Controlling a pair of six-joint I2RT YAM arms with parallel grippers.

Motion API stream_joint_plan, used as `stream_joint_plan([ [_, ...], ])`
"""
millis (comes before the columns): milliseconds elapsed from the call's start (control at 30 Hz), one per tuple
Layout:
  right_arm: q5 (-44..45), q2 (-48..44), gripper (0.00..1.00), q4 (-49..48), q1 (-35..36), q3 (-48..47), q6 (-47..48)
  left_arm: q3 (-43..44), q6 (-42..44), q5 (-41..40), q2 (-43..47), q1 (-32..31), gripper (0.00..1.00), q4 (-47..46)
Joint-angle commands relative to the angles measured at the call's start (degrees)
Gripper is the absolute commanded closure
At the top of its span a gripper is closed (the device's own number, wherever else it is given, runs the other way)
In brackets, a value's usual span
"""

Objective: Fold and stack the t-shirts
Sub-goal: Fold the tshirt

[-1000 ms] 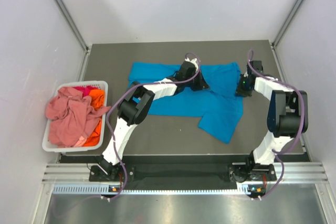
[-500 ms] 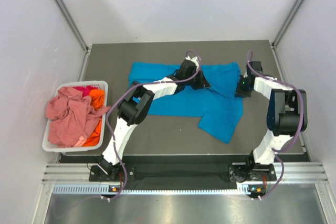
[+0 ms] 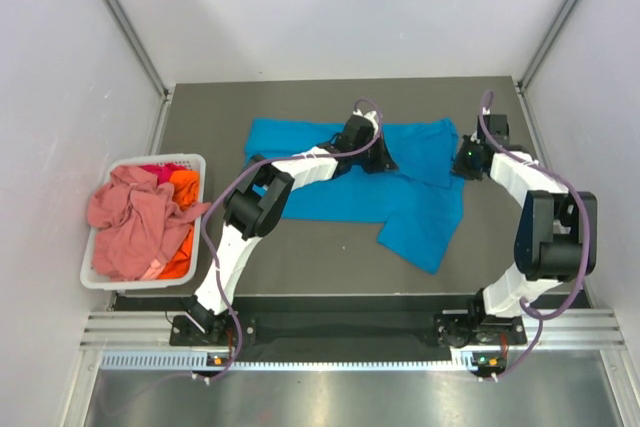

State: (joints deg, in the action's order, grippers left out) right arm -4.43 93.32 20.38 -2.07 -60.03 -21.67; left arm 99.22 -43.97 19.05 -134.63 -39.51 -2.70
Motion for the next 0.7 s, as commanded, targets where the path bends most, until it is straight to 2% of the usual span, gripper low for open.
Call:
stream_joint_plan([
  [0,-0.41,-2.96,1.00,-3.68,-0.66,1.58,-2.23,2.47,1.07,-0.33,1.47,0.13,1.00,0.59],
  [167,-1.54,-3.23,1.00,-5.26,-0.57,3.17,-1.80,2.56,1.43,-0.07,1.39,0.74,1.00,1.21],
  [300,-1.82,-0.07,0.80,-3.33,-0.57,1.76,-0.31,2.21,0.81,0.72,0.95,0.83,1.00,0.42],
  [367,-1.55,0.20,0.76,-3.59,-0.66,1.93,0.31,2.21,0.55,0.90,0.77,0.75,1.00,0.24],
  [667,1.09,3.97,0.73,-2.89,-0.57,0.62,1.28,2.56,0.20,1.25,0.24,0.75,1.00,-0.03],
])
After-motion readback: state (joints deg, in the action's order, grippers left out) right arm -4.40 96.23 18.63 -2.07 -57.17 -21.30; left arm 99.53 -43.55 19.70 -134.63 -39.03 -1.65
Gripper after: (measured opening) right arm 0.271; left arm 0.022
